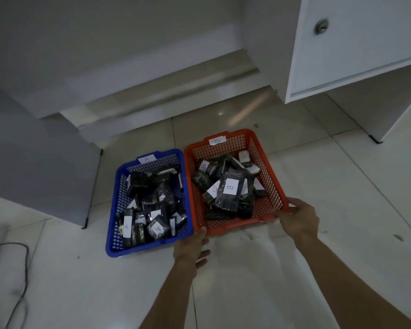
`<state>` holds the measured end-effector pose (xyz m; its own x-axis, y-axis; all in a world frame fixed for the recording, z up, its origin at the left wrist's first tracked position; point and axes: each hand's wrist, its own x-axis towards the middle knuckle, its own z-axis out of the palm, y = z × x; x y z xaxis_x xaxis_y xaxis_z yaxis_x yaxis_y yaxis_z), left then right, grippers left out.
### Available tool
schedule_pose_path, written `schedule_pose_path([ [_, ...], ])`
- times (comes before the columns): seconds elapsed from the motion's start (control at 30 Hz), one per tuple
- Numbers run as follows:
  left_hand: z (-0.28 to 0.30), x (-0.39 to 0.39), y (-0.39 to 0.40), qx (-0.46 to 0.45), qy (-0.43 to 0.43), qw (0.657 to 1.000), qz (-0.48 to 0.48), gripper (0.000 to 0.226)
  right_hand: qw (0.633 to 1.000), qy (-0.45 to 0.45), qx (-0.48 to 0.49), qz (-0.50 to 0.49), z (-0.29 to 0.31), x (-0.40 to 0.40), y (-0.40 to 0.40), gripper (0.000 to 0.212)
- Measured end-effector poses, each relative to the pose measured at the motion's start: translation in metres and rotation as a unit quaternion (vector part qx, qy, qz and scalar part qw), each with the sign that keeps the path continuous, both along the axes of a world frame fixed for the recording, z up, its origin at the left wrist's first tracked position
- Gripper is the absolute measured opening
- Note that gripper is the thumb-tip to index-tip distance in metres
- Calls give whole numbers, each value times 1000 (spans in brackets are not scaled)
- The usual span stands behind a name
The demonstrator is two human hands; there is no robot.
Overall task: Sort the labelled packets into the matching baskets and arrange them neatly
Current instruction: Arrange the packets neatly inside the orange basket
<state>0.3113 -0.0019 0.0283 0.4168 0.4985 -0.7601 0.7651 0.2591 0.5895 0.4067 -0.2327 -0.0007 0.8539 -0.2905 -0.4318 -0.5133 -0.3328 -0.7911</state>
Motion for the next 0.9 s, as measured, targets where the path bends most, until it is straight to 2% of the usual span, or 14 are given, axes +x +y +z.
schedule_pose_path([
  [0.13,3,2,3,2,20,1000,-21,30,999,16,23,-17,-7,1,-1,53],
  [0.43,1,6,24,15,31,990,-139,38,999,-1,-25,-39,-5,-12,12,54],
  [0.5,-3,6,26,15,32,986,-164,42,997,-4,-64,-32,5,-18,19,50],
  [0.6,-1,5,27,39,45,971,-230,52,987,-10,-160,-15,24,-33,31,59],
  [0.67,7,6,31,41,42,961,-269,56,982,-22,-188,-18,44,-45,37,57],
  [0.8,31,6,54,45,-60,938,-339,35,965,-38,-252,59,99,-67,41,5],
  [0.9,51,11,80,51,-164,918,-357,11,932,-37,-328,152,145,-67,41,15],
])
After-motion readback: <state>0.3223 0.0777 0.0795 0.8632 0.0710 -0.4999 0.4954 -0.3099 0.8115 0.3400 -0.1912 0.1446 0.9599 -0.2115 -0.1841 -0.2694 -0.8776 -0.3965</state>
